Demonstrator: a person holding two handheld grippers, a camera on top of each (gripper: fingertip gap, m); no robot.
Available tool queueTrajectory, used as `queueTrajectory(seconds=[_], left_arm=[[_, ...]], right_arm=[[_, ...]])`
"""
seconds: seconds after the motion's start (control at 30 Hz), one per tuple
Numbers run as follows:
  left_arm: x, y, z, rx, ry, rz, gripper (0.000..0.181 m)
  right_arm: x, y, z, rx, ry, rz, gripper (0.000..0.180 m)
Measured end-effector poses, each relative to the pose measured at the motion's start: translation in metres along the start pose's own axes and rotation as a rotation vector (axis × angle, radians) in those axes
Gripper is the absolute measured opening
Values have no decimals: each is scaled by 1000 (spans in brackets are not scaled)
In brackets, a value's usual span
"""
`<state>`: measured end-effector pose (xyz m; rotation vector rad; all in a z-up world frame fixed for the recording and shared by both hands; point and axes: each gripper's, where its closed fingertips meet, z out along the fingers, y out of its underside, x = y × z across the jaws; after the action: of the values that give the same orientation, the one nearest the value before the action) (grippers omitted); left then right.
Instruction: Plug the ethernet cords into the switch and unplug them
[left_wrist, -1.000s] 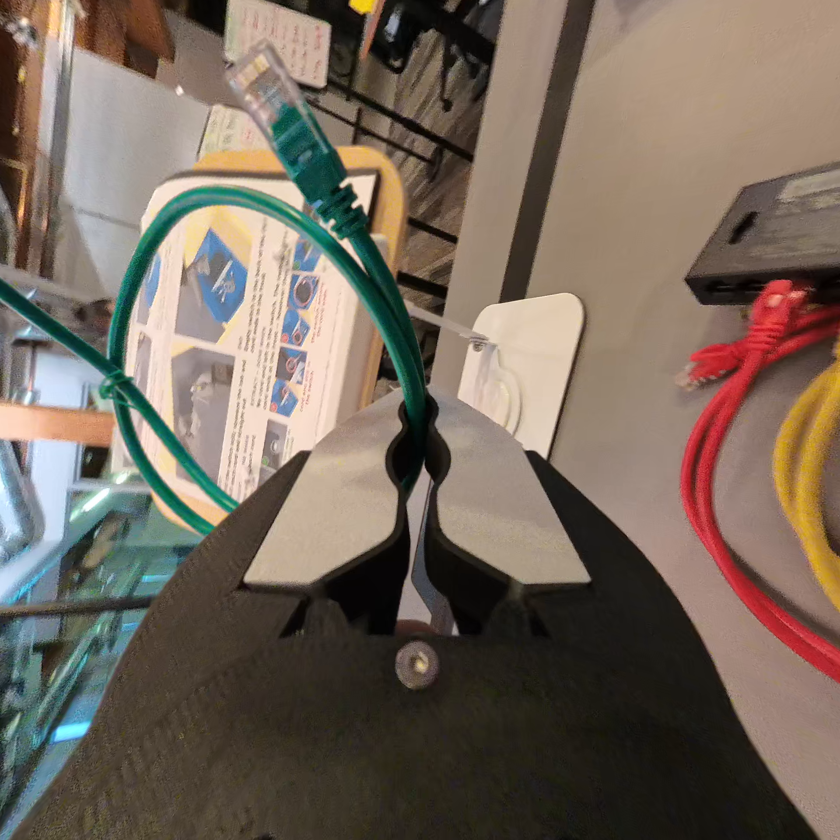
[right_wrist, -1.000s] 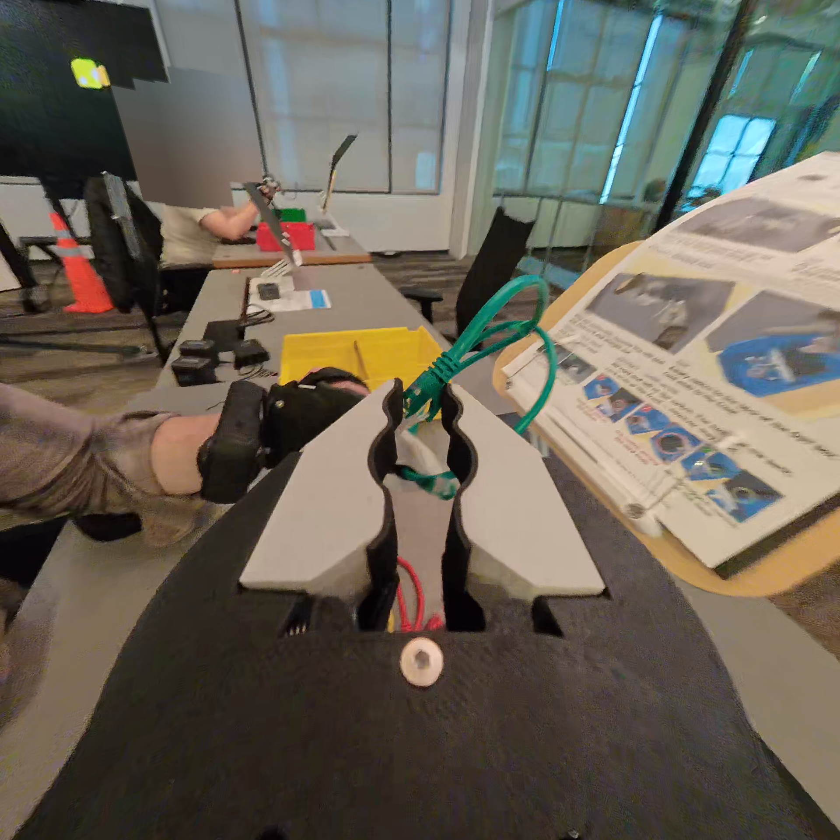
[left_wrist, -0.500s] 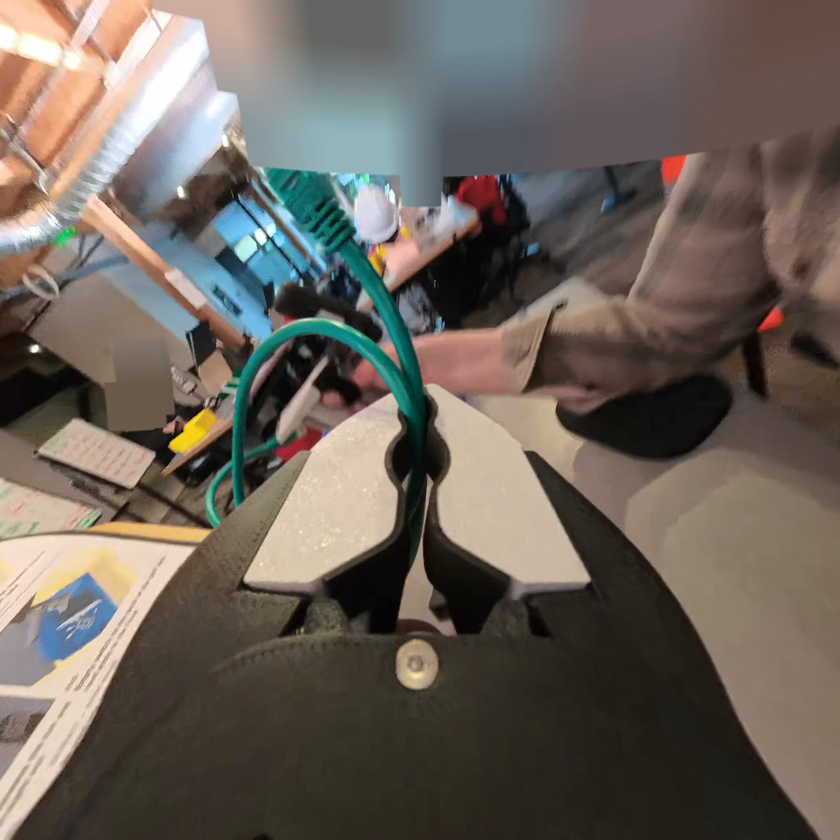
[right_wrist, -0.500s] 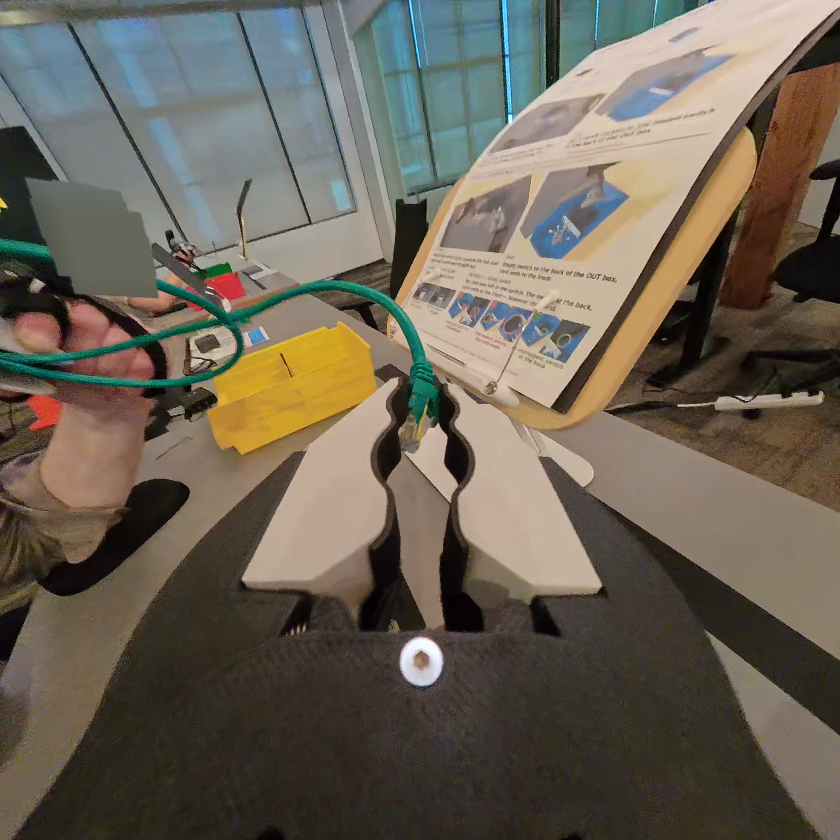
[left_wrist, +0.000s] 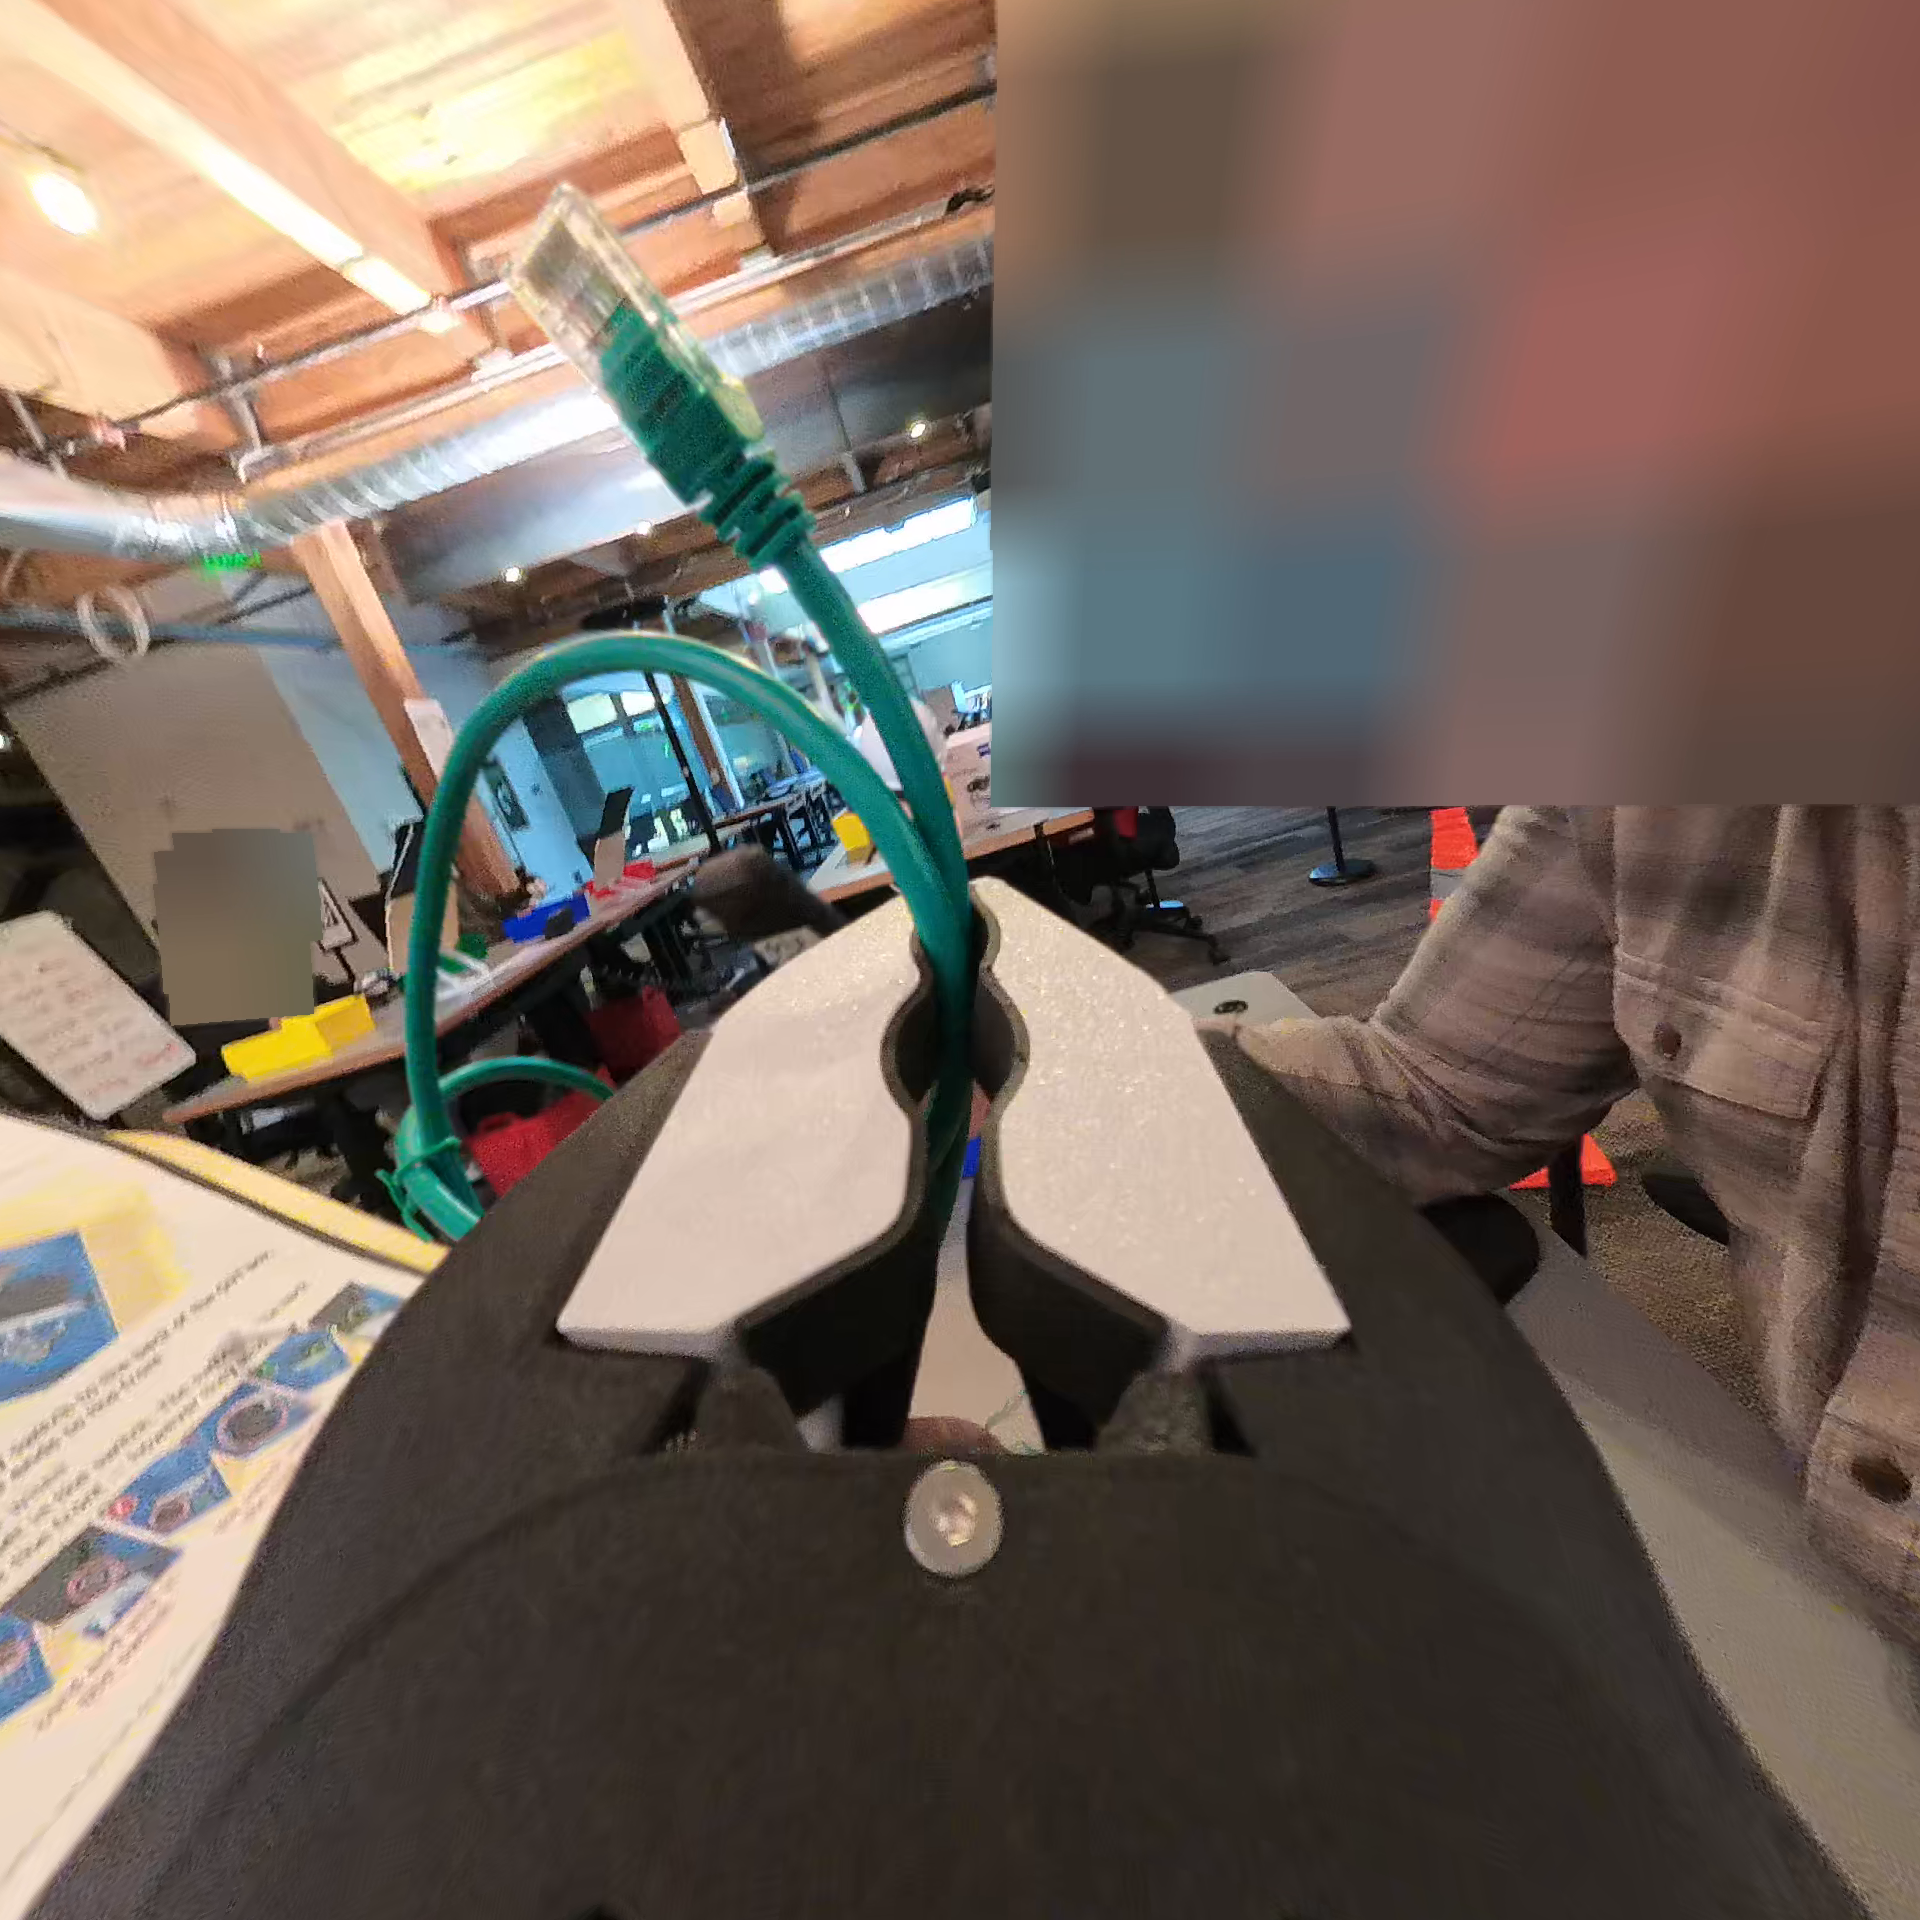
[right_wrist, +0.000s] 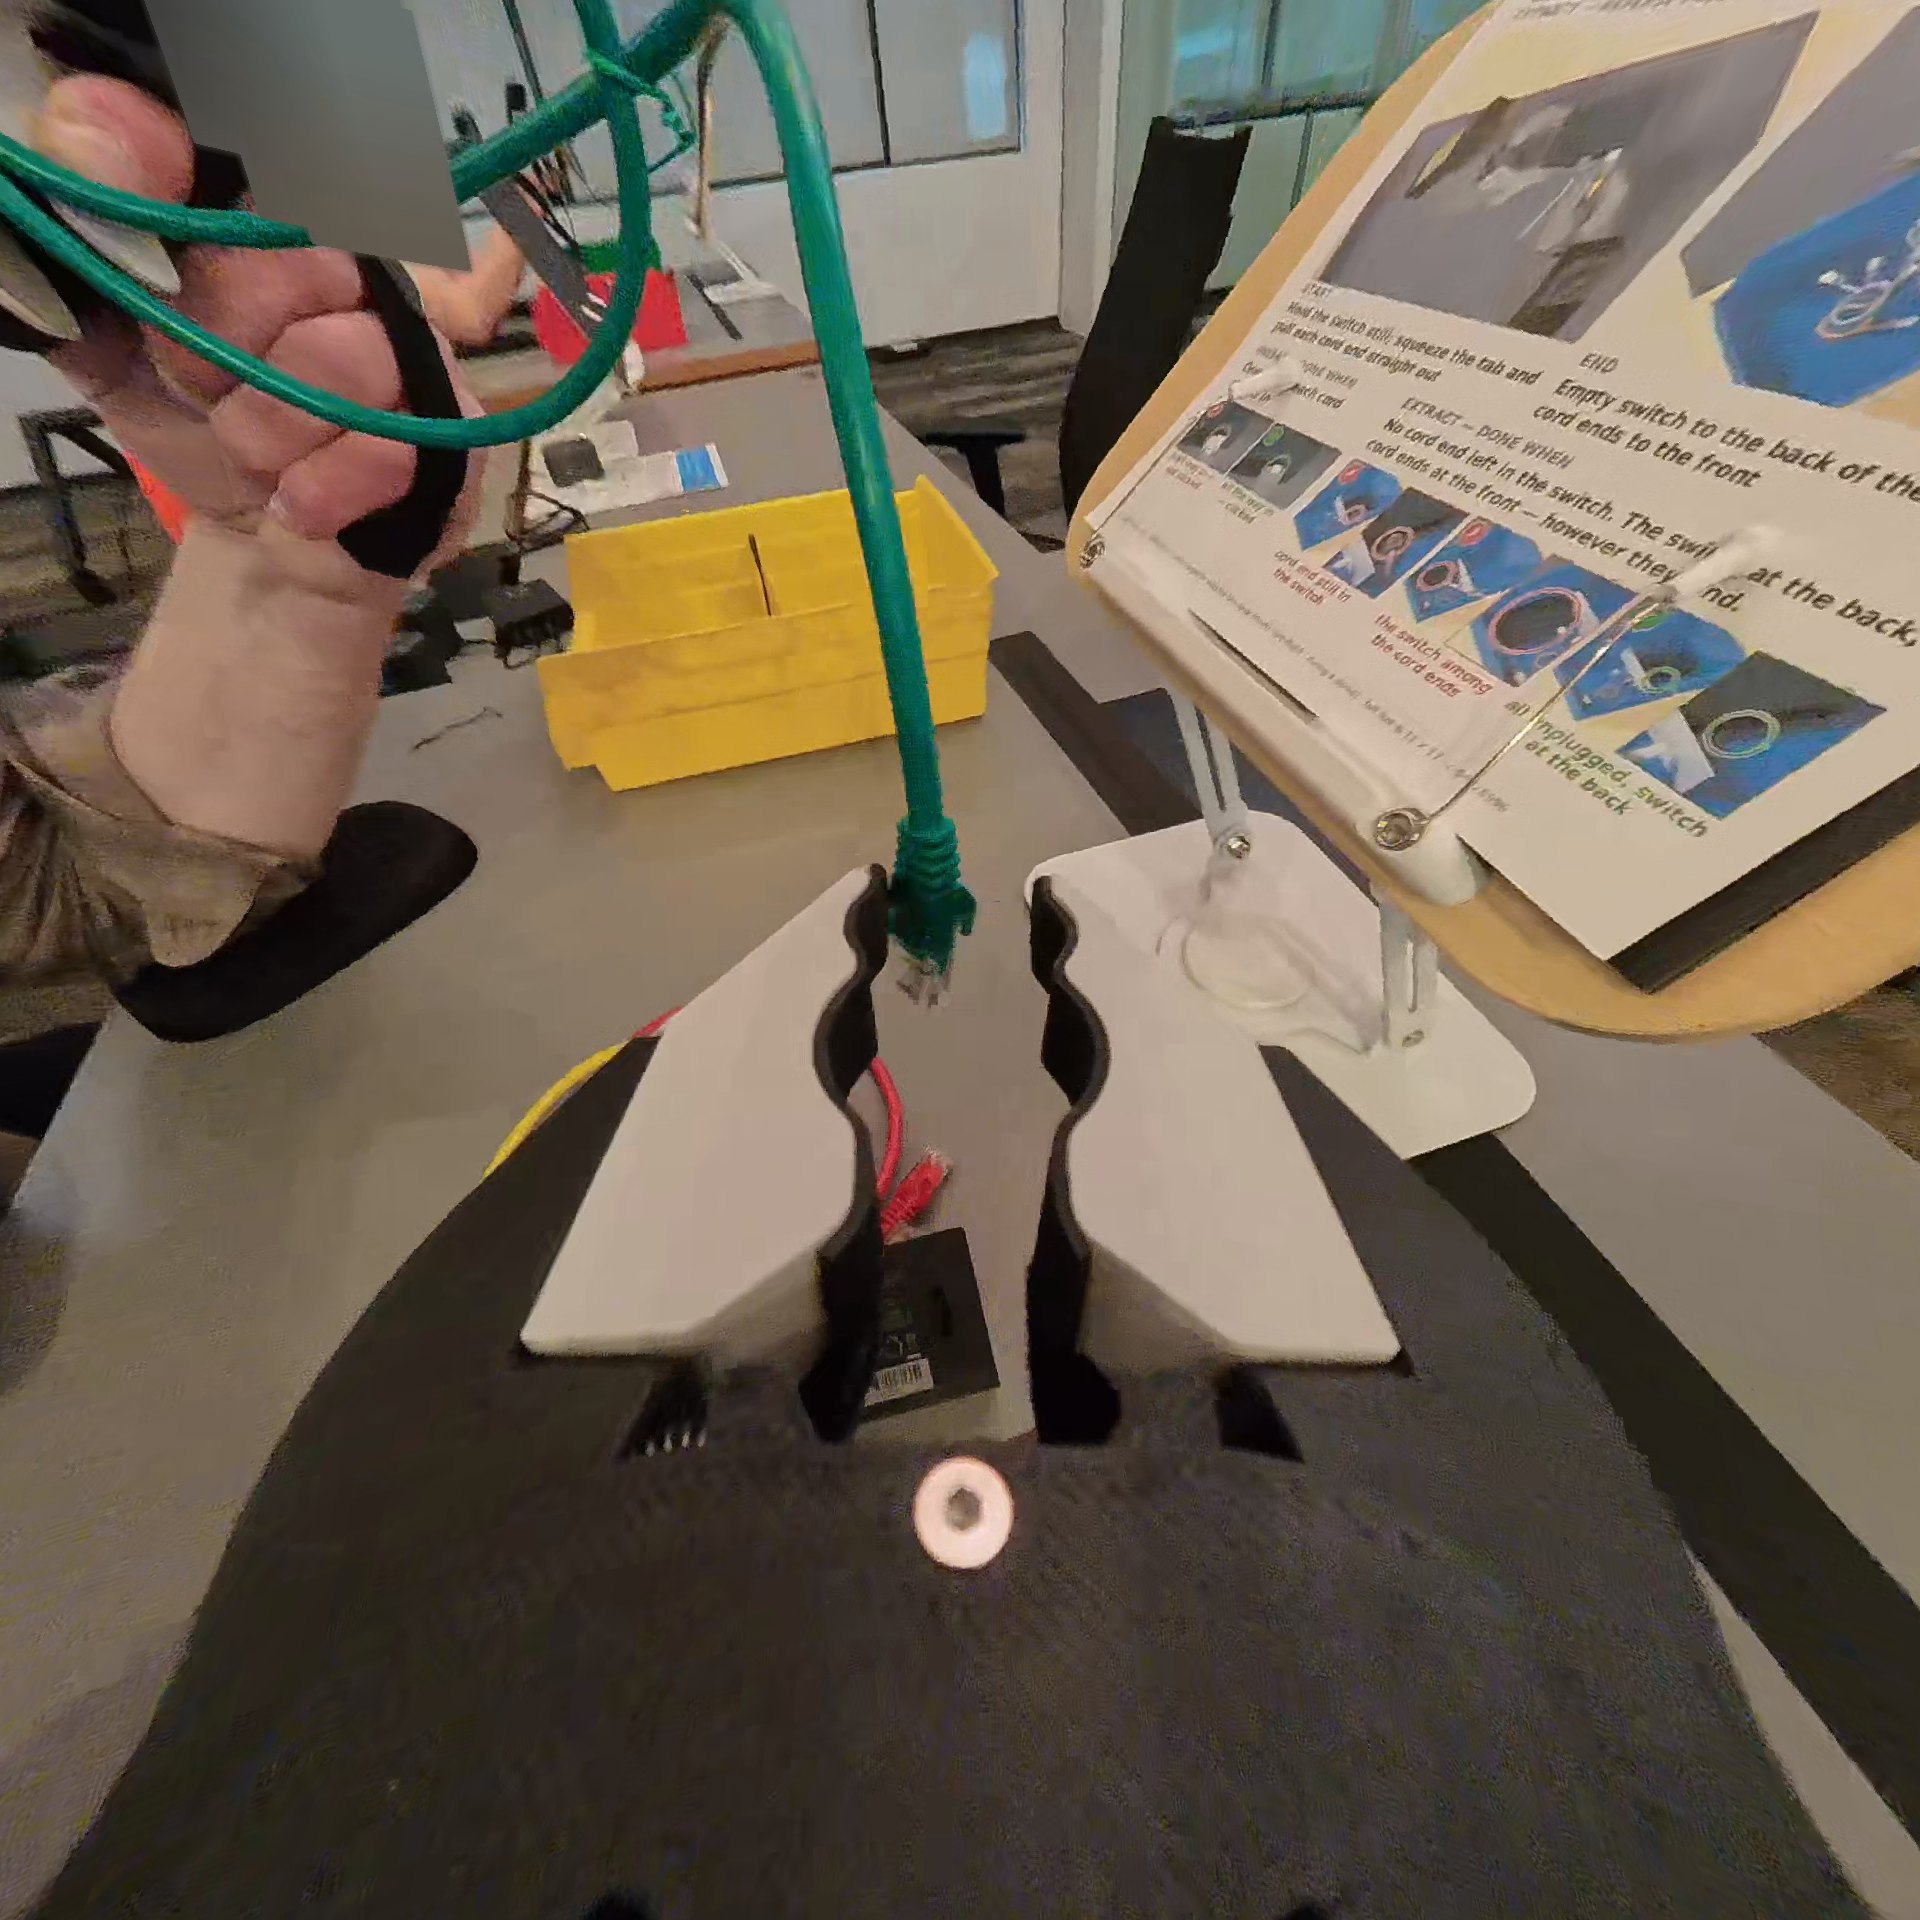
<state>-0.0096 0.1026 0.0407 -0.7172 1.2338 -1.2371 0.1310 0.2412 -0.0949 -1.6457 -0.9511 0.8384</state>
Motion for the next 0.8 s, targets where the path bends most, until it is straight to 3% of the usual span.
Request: queueTrajectory(seconds=[0.17, 0.27, 0.37, 0.4, 0.43, 0.6, 0.8], left_arm=[[-23, 17, 1, -57, -103, -82, 1], [-30, 25, 3, -87, -136, -115, 0], [-26, 30, 9, -116, -129, -107, 1], [-24, 31, 12, -124, -122, -104, 1], [-22, 32, 14, -127, -113, -104, 0], [-12, 30, 17, -151, -67, -101, 0], [4, -2, 12, -13, 10, -96, 1]], right_arm=[[5, -23, -15, -43, 202, -186, 64], [-1, -33, -21, -109, 305, -324, 68], [-5, -39, -19, -197, 425, -470, 59], [-5, -39, -18, -224, 451, -502, 47], [-3, -37, -17, -257, 479, -534, 15], [22, -29, -24, -333, 637, -562, 5], [34, 27, -6, -459, 451, -435, 2]])
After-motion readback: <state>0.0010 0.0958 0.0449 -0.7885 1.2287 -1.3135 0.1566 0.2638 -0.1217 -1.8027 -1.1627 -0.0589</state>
